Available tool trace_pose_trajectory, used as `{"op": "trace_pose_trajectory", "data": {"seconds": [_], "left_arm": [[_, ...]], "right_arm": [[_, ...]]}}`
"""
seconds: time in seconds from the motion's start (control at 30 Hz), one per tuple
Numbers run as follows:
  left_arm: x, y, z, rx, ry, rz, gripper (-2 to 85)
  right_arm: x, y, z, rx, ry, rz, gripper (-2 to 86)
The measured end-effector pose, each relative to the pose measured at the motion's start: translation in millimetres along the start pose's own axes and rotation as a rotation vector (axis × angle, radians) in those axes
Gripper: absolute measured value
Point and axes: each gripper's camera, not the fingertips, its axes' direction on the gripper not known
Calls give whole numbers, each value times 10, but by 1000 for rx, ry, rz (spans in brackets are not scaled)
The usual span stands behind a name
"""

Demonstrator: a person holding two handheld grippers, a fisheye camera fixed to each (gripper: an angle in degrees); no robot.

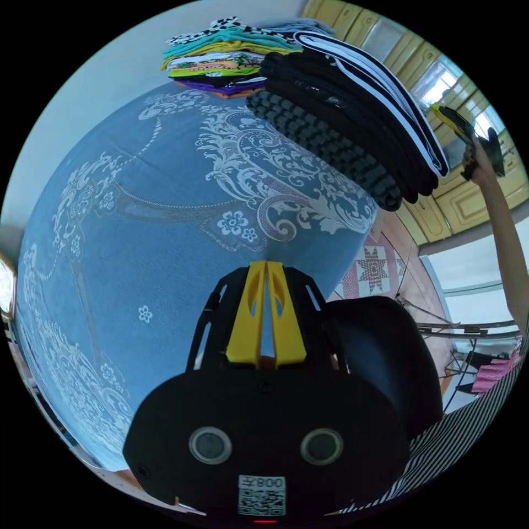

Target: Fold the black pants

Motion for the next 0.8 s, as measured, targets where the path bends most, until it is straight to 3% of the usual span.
{"op": "trace_pose_trajectory", "data": {"seconds": [0.37, 0.57, 0.8], "left_arm": [[84, 232, -294, 24, -54, -36, 3], [181, 298, -446, 26, -70, -30, 2], [327, 348, -616, 36, -73, -61, 2]], "right_arm": [[466, -1863, 1272, -127, 186, -14, 72], [609, -2205, 1806, -235, 252, -46, 72], [794, -2408, 1883, -186, 298, -48, 16]]}}
